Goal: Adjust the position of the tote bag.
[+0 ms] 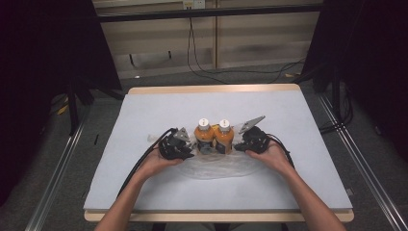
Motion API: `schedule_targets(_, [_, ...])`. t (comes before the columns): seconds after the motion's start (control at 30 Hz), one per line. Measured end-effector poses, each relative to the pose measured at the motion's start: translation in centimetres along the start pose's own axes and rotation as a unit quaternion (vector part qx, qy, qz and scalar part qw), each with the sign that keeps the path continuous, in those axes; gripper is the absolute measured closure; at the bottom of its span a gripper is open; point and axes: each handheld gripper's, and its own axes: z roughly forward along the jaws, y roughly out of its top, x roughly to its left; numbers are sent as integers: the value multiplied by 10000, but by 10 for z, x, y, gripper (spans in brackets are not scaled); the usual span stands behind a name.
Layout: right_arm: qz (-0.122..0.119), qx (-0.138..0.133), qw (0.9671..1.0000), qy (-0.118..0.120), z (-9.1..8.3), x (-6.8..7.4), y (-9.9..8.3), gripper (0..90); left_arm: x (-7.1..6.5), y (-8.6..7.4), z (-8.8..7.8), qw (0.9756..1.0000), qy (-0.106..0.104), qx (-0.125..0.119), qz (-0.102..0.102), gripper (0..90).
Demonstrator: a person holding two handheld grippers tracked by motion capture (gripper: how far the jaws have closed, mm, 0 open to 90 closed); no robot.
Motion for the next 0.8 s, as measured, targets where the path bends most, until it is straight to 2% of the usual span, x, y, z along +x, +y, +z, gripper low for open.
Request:
schedule_targets(0.03, [-85, 13, 10000, -23, 0, 0, 0, 889, 0, 0, -1, 10000, 26, 28, 30, 714])
schedule_targets(0.17, [-162, 166, 9997, -118, -3, 0, 0, 900, -1, 1, -3, 9995, 145, 179, 196, 715])
schedule_targets(0.3, [-365, 433, 9982, -199, -10, -3, -3, 900, 1, -2, -7, 9988, 170, 355, 304, 796])
schedule_targets(0.43, [-327, 589, 9975, -188, -16, -7, -7, 900, 3, -5, -10, 9983, 259, 421, 306, 822])
schedule_targets(0.47, [-455, 631, 9966, -262, -17, -9, -7, 900, 4, -6, -11, 9979, 302, 459, 329, 822])
schedule_targets(0.53, [-548, 826, 9936, -550, -21, -8, -9, 900, 3, -6, -11, 9974, 394, 473, 373, 820])
schedule_targets(0.57, [-607, 839, 9927, -614, -22, -9, -10, 900, 3, -5, -11, 9969, 452, 499, 405, 807])
schedule_targets(0.7, [-507, 839, 9919, -813, -26, -17, -16, 900, 8, -9, -11, 9987, 298, 339, 225, 809])
schedule_targets(0.77, [-418, 874, 9921, -800, -29, -19, -18, 900, 10, -11, -12, 9986, 292, 347, 260, 824])
schedule_targets(0.8, [-533, 856, 9916, -806, -29, -22, -19, 900, 10, -11, -12, 9984, 287, 373, 306, 842])
